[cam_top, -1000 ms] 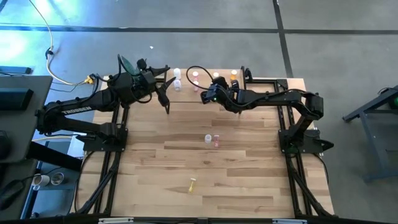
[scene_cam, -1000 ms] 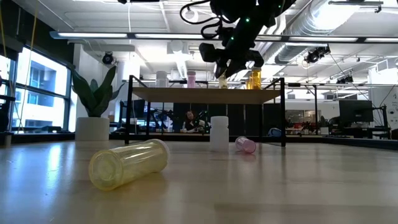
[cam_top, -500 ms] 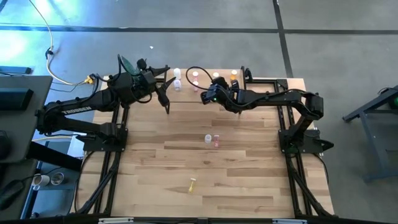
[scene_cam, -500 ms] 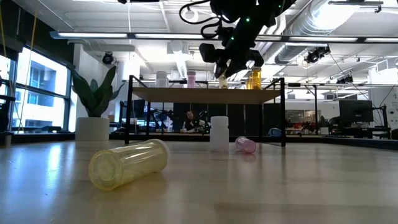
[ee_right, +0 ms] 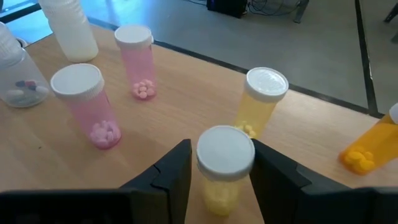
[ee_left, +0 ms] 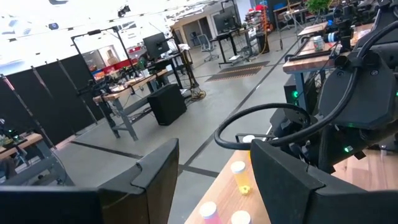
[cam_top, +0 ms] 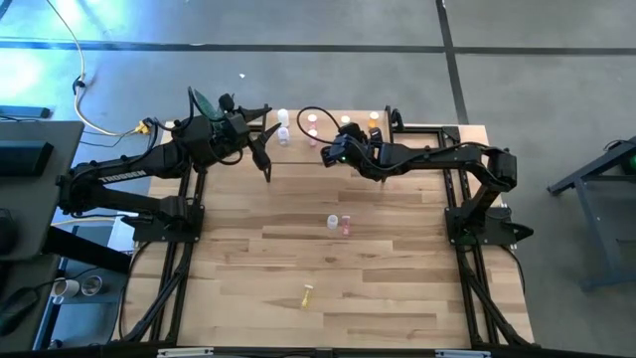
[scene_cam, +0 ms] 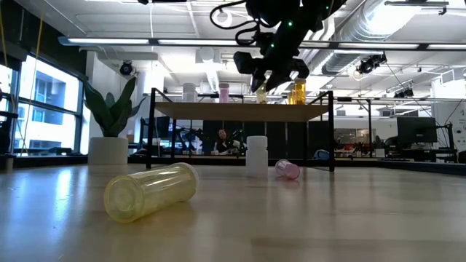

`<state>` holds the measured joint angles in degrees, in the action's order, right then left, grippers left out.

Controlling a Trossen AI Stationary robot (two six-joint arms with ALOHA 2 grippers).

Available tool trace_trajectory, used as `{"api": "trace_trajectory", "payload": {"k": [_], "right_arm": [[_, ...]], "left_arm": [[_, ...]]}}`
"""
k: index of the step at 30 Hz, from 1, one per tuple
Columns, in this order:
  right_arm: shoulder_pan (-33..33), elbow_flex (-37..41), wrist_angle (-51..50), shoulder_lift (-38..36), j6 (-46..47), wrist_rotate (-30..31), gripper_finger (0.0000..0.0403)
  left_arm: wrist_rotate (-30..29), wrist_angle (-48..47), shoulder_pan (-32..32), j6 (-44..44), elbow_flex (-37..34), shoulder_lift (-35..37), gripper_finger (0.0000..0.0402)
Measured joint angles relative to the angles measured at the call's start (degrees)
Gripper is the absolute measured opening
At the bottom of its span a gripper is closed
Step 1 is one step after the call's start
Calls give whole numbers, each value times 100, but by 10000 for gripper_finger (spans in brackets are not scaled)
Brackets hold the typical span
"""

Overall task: Pick and place medicine bottles onto shelf by color
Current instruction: Put the right yellow pill bottle aligned with the other yellow pill bottle on the shelf

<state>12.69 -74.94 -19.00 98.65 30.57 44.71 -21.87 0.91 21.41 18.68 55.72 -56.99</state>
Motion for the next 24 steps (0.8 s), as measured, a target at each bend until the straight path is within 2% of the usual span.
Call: {"api": "trace_trajectory", "payload": {"k": [24], "right_arm": [[0,0,49,-2,0,17,145]], "left_arm": [[0,0,0,-1,0,0,188]]}}
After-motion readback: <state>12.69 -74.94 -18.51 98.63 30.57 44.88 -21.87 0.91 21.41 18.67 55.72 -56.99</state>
